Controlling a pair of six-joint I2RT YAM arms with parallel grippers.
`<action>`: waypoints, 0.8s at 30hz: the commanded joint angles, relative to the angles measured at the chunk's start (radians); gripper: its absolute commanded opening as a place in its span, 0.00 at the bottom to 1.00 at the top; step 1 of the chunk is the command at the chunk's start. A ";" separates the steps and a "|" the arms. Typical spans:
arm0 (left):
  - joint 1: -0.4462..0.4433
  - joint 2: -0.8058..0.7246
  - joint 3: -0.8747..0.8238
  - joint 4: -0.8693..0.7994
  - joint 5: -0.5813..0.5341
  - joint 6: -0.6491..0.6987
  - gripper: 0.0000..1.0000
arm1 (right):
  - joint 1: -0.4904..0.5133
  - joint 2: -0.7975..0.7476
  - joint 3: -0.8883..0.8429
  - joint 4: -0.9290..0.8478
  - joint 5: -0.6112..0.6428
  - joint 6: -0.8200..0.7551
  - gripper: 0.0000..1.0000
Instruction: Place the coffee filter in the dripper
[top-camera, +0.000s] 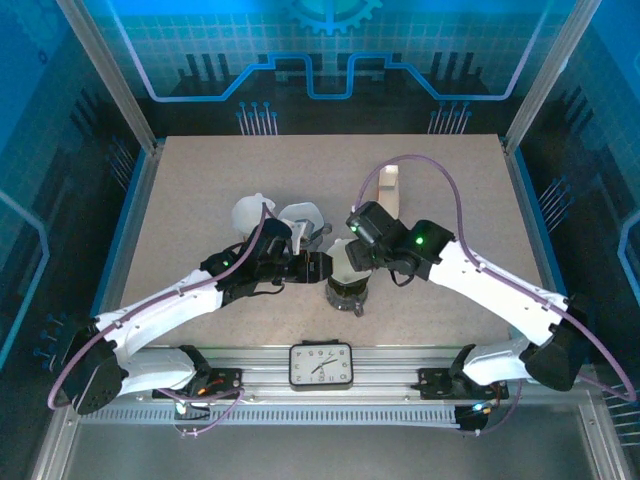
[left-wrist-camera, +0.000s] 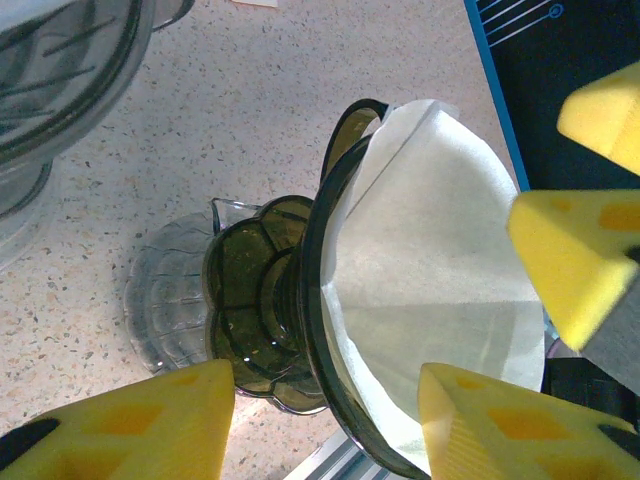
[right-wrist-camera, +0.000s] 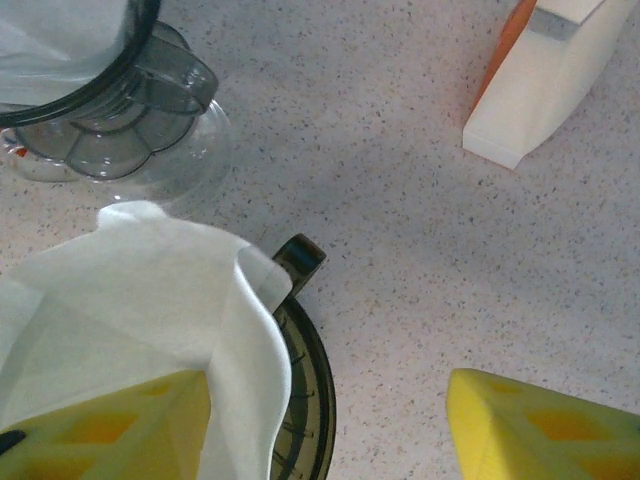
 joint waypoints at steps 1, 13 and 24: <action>0.005 0.011 -0.010 0.003 0.033 0.003 0.53 | -0.025 0.057 0.026 -0.038 -0.061 0.015 0.67; 0.005 0.021 -0.007 0.008 0.044 -0.003 0.54 | -0.041 0.160 0.043 -0.051 -0.077 -0.011 0.70; 0.006 -0.021 -0.022 0.021 0.018 -0.022 0.59 | -0.046 0.200 0.003 -0.019 -0.079 -0.008 0.70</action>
